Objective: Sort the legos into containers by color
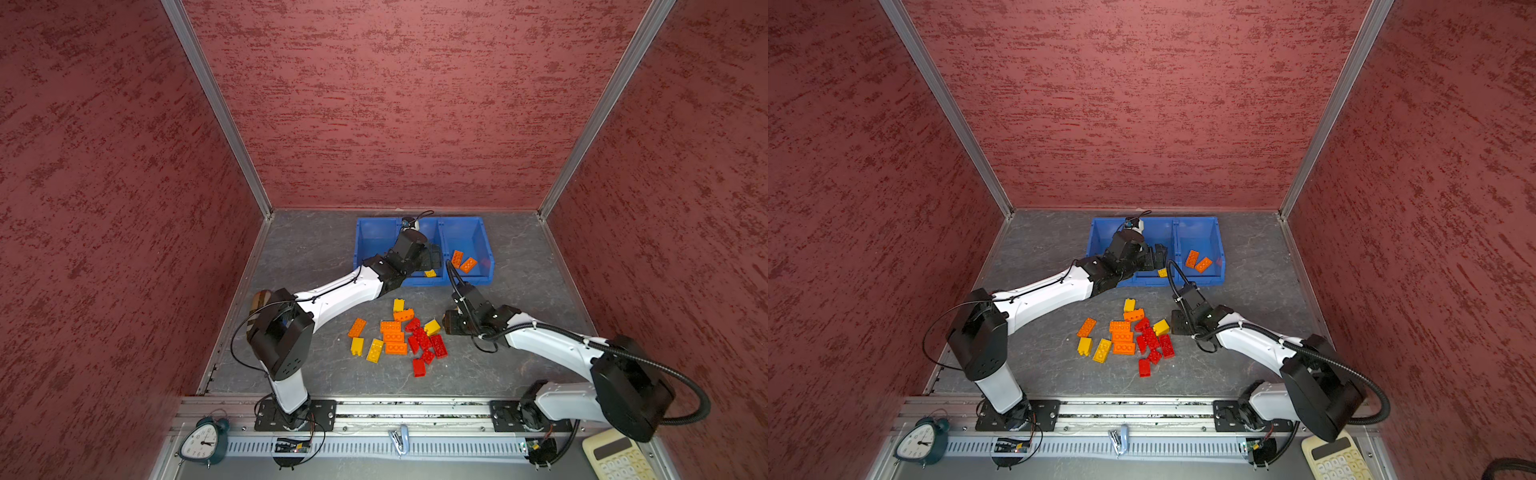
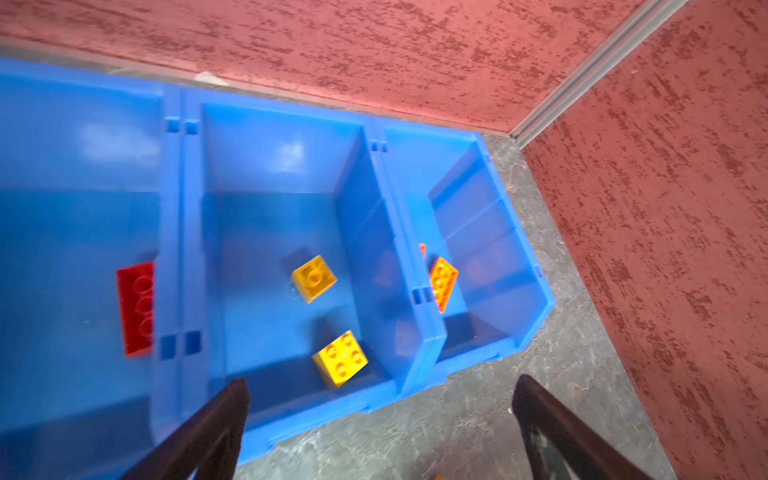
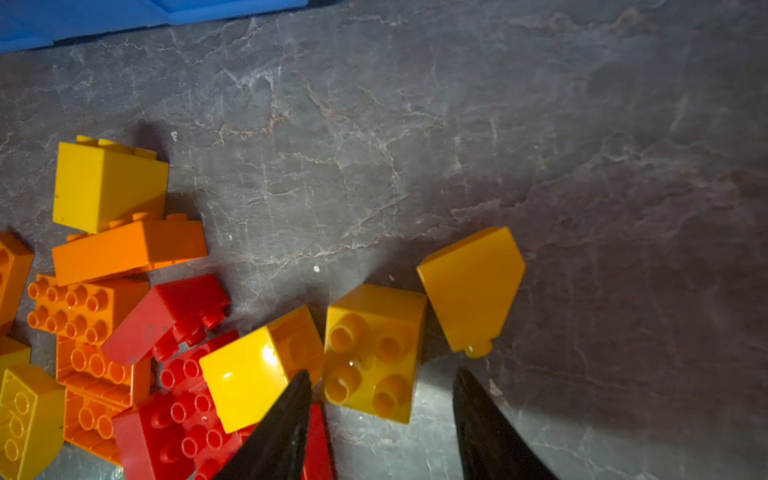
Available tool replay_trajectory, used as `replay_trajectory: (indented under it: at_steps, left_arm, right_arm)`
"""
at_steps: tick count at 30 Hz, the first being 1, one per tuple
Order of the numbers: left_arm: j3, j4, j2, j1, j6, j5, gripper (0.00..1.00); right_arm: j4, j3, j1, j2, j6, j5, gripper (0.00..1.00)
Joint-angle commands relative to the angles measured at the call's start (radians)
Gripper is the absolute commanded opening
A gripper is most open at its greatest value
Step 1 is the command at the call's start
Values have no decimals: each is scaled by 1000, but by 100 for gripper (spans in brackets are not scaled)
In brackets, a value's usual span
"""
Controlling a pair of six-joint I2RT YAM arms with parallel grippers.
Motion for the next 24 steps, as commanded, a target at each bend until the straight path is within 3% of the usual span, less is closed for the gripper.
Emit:
replay_trajectory:
  at_steps: [1,13,24]
  left_arm:
    - [-43,4,-50,6,-38,-47,99]
    - [-214,1,-195,11,-51,-87,99]
    - [-277,41,-250,7,4,-81,99]
  right_arm:
    - [-14,33,7,17,18,54,50]
    - [-18,72,16,109,-31,64,42]
    - [-11,102,22,39,-106,74,34]
